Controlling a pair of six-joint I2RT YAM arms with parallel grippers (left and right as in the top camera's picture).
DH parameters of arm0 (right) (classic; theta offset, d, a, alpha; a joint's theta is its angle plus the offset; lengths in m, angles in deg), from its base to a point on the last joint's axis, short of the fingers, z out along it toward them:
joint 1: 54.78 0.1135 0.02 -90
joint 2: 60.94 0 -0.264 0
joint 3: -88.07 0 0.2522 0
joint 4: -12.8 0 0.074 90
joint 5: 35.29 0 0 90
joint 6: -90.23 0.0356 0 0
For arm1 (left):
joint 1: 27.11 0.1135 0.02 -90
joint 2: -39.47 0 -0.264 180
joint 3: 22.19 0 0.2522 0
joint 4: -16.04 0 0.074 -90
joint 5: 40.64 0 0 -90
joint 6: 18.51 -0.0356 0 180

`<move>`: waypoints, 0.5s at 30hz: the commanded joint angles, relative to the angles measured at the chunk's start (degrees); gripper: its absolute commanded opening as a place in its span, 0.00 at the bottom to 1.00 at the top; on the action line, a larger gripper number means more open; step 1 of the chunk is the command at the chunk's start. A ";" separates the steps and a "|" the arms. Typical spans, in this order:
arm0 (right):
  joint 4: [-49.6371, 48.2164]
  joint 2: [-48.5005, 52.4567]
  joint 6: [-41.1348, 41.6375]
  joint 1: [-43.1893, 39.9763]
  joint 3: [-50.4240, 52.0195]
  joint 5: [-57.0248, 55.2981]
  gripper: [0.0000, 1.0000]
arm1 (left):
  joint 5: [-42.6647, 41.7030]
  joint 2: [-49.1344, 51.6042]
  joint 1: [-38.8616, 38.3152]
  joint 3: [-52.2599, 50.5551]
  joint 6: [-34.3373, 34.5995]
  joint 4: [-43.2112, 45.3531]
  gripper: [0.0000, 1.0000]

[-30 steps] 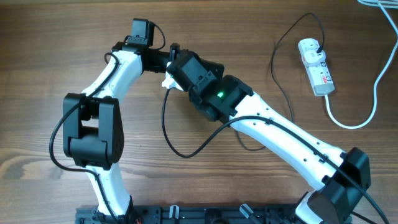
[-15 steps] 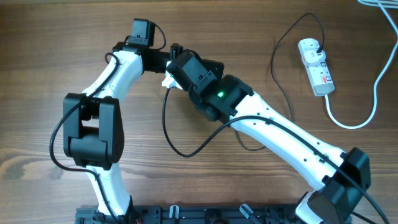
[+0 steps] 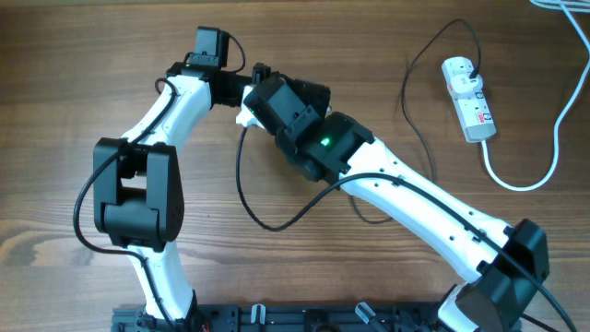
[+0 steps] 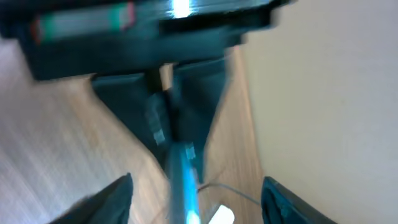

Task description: Plug charger to phone and switch on socket

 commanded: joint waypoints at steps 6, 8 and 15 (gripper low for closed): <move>-2.51 -10.25 5.86 0.15 -1.18 -4.15 0.79 | 0.44 -1.70 1.88 0.00 0.07 1.03 0.04; -2.64 -13.07 9.55 -0.59 -1.18 -3.82 0.86 | 1.20 -1.68 2.60 0.00 0.04 1.05 0.04; 1.05 -21.99 28.61 -11.96 -1.16 11.80 0.94 | 1.16 -1.68 3.54 0.00 -8.31 1.03 0.04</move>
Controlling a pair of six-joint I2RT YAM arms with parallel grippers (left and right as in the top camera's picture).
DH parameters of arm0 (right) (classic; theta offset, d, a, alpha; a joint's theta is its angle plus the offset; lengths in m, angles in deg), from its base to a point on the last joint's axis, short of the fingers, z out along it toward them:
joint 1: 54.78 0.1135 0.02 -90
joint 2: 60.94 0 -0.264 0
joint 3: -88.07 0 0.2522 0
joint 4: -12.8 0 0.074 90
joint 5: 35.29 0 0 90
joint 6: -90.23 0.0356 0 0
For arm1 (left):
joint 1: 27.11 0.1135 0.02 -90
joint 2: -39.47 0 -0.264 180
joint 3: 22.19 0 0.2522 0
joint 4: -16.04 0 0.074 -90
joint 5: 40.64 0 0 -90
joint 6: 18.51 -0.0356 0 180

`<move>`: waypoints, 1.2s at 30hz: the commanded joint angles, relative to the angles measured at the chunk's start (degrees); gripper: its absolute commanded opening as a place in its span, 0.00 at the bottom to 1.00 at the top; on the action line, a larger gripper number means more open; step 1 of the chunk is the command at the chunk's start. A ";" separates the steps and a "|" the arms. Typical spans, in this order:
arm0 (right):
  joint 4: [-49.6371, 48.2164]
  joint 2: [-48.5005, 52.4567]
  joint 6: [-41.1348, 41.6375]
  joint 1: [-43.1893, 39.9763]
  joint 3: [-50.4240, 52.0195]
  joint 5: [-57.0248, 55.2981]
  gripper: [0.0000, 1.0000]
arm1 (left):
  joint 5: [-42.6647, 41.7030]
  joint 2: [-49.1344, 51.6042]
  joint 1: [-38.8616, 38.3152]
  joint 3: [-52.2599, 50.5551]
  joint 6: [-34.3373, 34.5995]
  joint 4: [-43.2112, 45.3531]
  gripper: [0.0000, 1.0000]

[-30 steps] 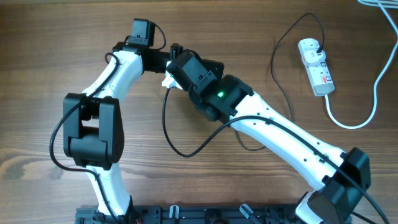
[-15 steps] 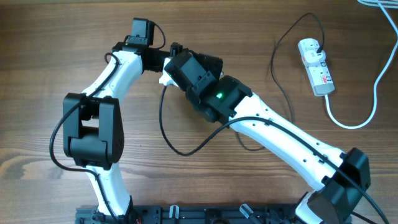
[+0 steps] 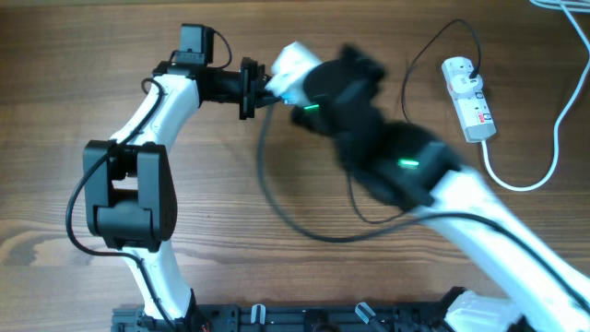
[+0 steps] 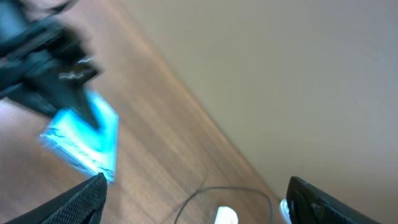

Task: Plug charger to phone and switch on socket
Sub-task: 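Release the phone from the right gripper and move it away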

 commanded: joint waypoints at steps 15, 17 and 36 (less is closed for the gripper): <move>28.50 0.24 37.44 -36.68 -1.09 39.89 1.00 | -7.32 -1.70 -4.09 0.07 -31.12 8.61 0.04; 30.36 1.84 37.57 -36.65 -1.09 39.87 1.00 | -7.32 -1.70 -5.42 0.07 -36.46 8.81 0.04; 36.68 16.15 44.89 -36.63 -1.05 41.42 0.98 | 10.32 -1.70 -0.83 0.07 -43.67 5.20 0.04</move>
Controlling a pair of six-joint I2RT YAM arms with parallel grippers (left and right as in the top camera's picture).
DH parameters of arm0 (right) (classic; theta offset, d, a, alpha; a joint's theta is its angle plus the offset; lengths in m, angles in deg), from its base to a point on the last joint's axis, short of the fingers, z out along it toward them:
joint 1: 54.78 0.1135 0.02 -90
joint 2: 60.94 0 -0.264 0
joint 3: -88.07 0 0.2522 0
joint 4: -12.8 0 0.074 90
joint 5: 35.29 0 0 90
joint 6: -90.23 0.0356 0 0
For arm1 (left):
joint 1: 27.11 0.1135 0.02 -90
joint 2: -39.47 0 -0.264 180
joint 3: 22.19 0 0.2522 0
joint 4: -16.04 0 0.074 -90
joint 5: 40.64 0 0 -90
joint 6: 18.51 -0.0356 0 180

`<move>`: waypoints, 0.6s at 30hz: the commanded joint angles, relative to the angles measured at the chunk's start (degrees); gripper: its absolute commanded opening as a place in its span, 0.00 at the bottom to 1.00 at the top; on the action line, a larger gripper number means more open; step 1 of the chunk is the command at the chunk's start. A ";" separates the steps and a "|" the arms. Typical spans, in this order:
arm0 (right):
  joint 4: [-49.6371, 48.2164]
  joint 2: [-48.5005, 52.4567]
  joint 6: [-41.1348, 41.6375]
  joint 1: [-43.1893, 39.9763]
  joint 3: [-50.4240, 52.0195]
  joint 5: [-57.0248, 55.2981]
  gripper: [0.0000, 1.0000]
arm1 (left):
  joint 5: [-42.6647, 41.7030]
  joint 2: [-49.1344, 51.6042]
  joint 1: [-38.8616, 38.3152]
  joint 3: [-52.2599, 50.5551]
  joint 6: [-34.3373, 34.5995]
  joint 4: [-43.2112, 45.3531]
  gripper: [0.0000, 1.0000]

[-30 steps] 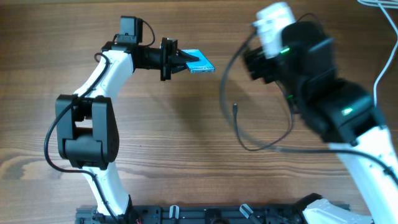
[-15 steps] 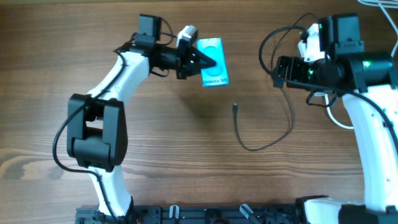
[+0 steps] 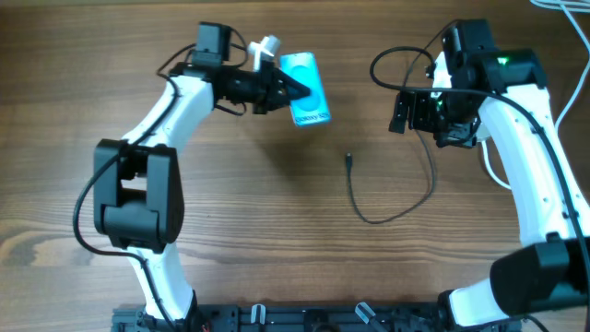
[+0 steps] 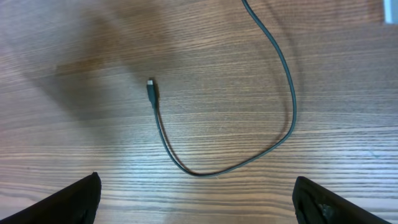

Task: Plug charger to phone and switch on socket
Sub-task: 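Release the phone from the right gripper and move it away, then lower the right gripper and grasp the black USB-C plug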

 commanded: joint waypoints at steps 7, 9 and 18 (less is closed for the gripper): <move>-0.76 4.70 6.71 1.88 -0.24 1.31 0.91 | 7.13 -1.70 2.80 0.09 -1.86 -3.13 0.04; -1.11 5.62 7.23 3.52 0.11 1.29 0.84 | 7.19 -1.70 2.80 0.09 -1.81 -2.97 0.04; -9.29 6.08 7.30 7.72 8.28 -1.03 0.43 | 1.09 -1.70 8.57 0.09 -1.64 -2.82 0.04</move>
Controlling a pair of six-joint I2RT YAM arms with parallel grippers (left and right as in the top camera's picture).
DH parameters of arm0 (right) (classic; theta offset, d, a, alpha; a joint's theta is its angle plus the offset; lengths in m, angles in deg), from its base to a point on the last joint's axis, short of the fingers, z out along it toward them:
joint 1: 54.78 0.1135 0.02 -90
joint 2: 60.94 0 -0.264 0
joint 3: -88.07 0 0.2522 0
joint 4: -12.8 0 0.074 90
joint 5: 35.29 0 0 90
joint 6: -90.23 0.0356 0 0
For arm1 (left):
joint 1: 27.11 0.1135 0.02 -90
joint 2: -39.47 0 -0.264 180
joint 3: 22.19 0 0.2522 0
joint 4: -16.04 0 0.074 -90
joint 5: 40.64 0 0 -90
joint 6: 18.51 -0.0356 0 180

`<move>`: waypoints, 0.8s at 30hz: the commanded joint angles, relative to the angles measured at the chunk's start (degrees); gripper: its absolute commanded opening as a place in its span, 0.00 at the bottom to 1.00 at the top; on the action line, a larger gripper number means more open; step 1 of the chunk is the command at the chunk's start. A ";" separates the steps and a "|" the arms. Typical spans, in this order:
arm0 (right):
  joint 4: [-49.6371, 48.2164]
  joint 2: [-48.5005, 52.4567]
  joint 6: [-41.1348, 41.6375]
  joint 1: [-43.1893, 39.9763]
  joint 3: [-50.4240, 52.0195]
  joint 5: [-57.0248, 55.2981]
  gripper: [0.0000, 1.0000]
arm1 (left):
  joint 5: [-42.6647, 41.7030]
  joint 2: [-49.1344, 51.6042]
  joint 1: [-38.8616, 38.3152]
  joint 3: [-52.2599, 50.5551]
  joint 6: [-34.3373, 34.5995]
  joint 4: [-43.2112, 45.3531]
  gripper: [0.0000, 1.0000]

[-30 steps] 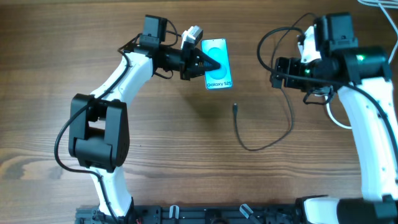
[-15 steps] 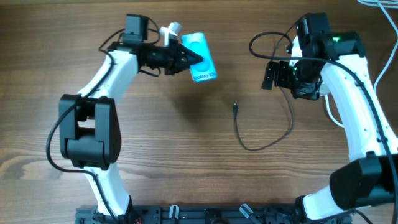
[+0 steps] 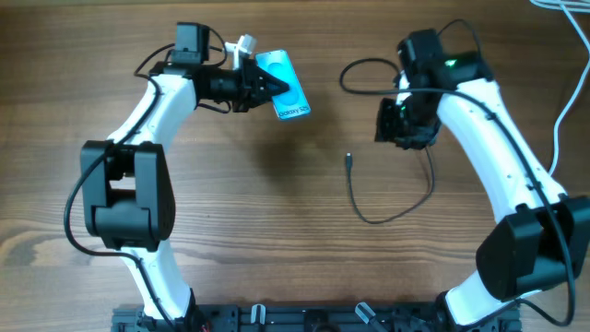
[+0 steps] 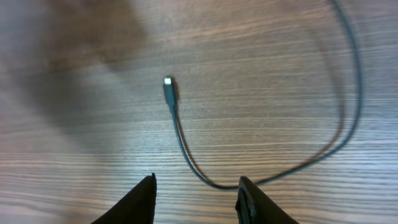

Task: Plug charger to phone and switch on socket
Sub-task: 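Lower the right gripper and grasp the black USB-C plug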

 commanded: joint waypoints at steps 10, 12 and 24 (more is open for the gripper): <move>-11.56 1.66 0.55 0.26 11.93 1.64 0.39 | -5.57 -1.70 9.25 0.09 -1.57 -5.42 0.04; -11.50 2.47 0.42 0.52 12.00 1.66 0.39 | -5.55 -1.70 9.22 0.09 -2.16 -5.40 0.04; -16.33 11.47 4.02 7.69 12.00 1.62 0.31 | -4.48 -1.70 9.09 0.09 -3.21 -7.26 0.04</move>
